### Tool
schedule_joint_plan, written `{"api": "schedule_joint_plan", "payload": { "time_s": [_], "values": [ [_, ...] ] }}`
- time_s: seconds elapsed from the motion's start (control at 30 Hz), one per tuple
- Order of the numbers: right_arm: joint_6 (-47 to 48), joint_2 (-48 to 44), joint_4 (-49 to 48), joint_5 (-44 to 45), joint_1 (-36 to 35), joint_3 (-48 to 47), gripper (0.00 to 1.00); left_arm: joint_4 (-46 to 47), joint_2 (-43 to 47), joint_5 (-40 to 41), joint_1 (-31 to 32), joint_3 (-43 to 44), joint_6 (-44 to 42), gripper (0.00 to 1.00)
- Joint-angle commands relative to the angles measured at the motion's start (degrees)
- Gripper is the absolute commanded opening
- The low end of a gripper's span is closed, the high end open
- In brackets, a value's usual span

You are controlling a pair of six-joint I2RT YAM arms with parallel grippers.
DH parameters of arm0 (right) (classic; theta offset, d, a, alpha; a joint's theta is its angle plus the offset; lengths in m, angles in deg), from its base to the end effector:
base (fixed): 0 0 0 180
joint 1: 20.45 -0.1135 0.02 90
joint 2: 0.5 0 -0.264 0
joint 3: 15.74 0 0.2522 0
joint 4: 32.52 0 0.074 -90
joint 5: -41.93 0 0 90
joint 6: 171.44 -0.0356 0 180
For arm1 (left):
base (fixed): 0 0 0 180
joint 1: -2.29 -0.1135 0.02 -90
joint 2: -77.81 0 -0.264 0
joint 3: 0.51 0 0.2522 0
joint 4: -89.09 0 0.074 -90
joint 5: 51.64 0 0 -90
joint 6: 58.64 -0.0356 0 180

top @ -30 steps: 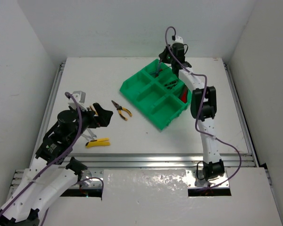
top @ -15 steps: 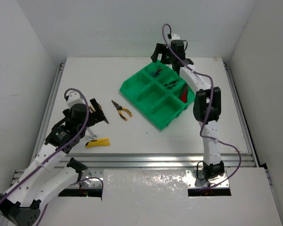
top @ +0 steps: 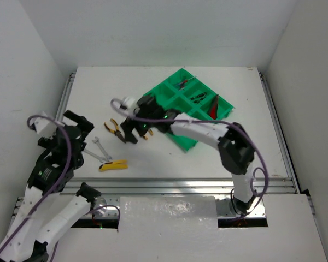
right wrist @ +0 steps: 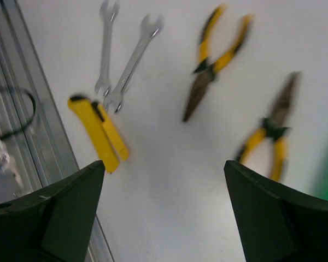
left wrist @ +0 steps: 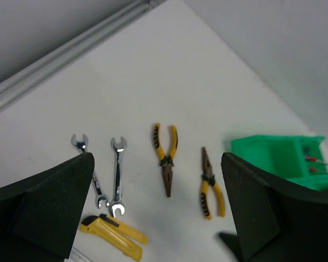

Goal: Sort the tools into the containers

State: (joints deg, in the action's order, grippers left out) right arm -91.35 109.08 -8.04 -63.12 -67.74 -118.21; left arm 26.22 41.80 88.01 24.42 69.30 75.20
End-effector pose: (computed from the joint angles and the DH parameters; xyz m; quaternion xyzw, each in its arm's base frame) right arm 0.2992 0.3377 0.2742 -0.3378 0.7993 0.3319 0.3700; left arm 0.1036 -0.0129 0.3619 -0.3564 0.7282 0.0530 0.5830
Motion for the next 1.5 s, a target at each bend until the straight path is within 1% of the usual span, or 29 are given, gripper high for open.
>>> {"api": "schedule_joint_plan", "payload": {
  "time_s": [0.0,0.03,0.07,0.1,0.13,0.2,0.33,0.47,0.6,0.7,0.83,0.93,0.97,1.07,1.2,1.23,1.27,1.3,1.37,1.43,1.47],
  "values": [
    [9.5,6.0,2.6,-0.4,-7.8,-1.9,0.88,6.0,8.1,4.7,-0.6,0.0,-3.0,1.0],
    [9.5,7.0,3.7,0.7,-9.3,-2.8,0.82,7.3,12.1,4.4,-0.6,-1.1,-3.7,1.0],
    [11.9,7.9,3.9,0.5,-10.4,-3.5,0.76,8.2,14.0,4.1,-0.6,-2.1,-4.0,1.0],
    [12.1,8.6,3.7,0.3,-12.5,-3.6,0.68,9.0,15.7,3.9,-0.6,-3.8,-3.8,1.0],
    [12.5,9.5,2.4,0.5,-13.7,-3.2,0.63,9.0,18.8,3.9,-0.6,-4.5,-3.6,1.0],
    [13.2,10.4,1.8,0.4,-16.6,-3.0,0.57,9.5,23.0,3.9,-0.6,-5.5,-3.8,1.0],
    [15.5,14.4,3.2,1.0,-20.3,-5.6,0.56,11.5,28.2,4.0,-0.6,-6.9,-5.3,1.0],
    [16.4,18.2,4.0,2.0,-21.4,-9.7,0.55,14.9,31.2,0.8,-0.6,-9.2,-7.6,1.0],
    [17.9,21.5,4.0,2.8,-21.4,-12.9,0.52,15.1,30.0,0.4,-0.6,-9.2,-8.5,1.0],
    [19.6,23.5,2.2,3.7,-21.4,-13.5,0.5,15.4,29.7,-0.6,-0.6,-9.4,-8.8,1.0],
    [21.3,25.6,1.9,4.2,-21.3,-14.6,0.48,17.5,29.2,-3.8,-0.6,-10.1,-10.4,1.0],
    [22.1,27.0,1.8,4.6,-21.3,-14.7,0.45,18.1,28.4,-5.2,-0.6,-10.3,-11.2,1.0],
    [22.3,27.2,1.7,4.7,-21.3,-14.3,0.42,18.2,27.8,-5.3,-0.6,-10.2,-11.3,1.0],
    [22.4,27.3,0.8,4.9,-21.4,-12.3,0.37,18.5,27.6,-6.0,-0.6,-10.3,-11.8,1.0],
    [23.4,27.4,0.1,7.7,-21.3,-10.4,0.41,19.0,27.5,-6.9,-0.6,-10.5,-12.4,1.0],
    [23.4,27.4,0.4,8.0,-21.3,-10.1,0.4,19.0,27.6,-6.8,-0.6,-10.5,-12.4,1.0],
    [23.4,27.3,0.4,8.2,-21.3,-9.7,0.37,19.0,27.5,-6.9,-0.7,-10.4,-12.4,1.0],
    [23.4,26.5,0.3,8.2,-21.3,-8.6,0.31,19.0,27.5,-6.9,-0.6,-10.4,-12.5,1.0],
    [23.4,25.1,-1.6,8.5,-21.3,-6.6,0.26,19.0,27.7,-6.9,-0.6,-10.4,-12.5,1.0],
    [23.3,23.3,-2.2,8.6,-21.3,-4.5,0.17,19.1,27.8,-7.0,-0.6,-10.5,-12.5,1.0],
    [23.4,22.8,-2.5,8.6,-21.3,-4.0,0.17,19.1,27.9,-7.0,-0.6,-10.6,-12.5,1.0]
  ]
}}
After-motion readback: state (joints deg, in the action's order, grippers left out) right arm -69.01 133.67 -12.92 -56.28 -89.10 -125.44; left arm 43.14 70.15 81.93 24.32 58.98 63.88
